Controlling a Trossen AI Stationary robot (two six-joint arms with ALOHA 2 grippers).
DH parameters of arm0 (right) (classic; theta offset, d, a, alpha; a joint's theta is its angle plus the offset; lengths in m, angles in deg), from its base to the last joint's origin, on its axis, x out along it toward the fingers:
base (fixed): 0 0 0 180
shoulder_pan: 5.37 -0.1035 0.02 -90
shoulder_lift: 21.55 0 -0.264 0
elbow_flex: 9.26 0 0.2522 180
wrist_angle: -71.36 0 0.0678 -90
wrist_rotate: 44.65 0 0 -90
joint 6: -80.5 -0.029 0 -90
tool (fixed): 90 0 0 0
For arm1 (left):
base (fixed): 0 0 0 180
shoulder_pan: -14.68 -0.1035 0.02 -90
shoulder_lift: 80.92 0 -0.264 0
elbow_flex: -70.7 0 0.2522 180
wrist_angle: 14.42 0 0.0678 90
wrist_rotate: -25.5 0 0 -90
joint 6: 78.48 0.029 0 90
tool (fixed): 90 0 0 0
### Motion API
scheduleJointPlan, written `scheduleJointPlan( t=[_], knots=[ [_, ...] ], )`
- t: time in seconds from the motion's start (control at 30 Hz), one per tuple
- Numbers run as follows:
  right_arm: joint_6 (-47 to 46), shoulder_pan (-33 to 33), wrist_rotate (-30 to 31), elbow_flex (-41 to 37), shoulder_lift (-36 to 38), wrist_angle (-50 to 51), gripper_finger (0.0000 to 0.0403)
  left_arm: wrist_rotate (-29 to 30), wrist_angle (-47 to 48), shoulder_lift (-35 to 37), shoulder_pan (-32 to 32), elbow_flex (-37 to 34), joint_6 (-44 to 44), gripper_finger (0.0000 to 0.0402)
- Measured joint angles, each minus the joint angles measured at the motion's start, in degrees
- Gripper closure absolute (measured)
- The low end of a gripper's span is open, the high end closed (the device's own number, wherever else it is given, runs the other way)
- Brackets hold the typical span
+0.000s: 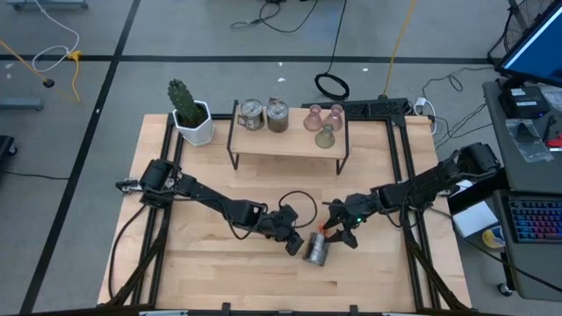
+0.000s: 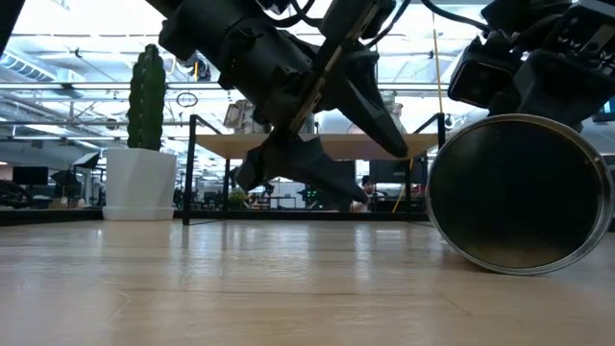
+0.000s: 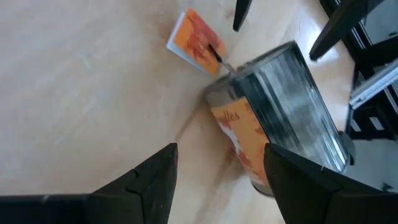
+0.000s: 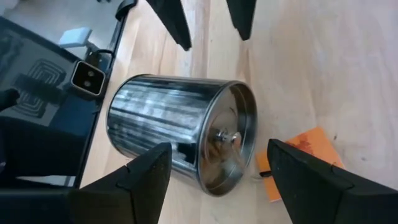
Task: Pick & Place candle stick holders
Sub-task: Put the silver scented candle on the shelf
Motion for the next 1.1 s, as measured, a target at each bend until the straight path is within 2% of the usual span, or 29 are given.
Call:
scheduleJointPlan(
  t=[0.33,0.7,0.93,1.03,1.1],
  knots=[
    [1.2,0.2,-2.3,0.0,0.0,0.2,0.0147,-8.5,1.5,0.0,0.0,0.0,-4.9,0.0165],
    [1.8,0.2,-3.7,0.0,0.0,-0.2,0.0147,-8.3,0.6,2.9,3.4,0.0,-8.6,0.0165],
    [2.6,1.0,-3.7,0.0,0.0,-0.6,0.0147,2.4,-1.5,3.5,8.8,0.0,-9.4,0.0165],
    [2.7,1.6,-3.7,0.0,0.0,-1.0,0.0147,8.4,-1.4,3.4,9.8,0.0,-7.9,0.0165],
    [2.7,1.8,-3.9,0.0,0.0,-1.0,0.0147,10.5,-1.7,3.4,10.0,0.0,-6.5,0.0165]
  ],
)
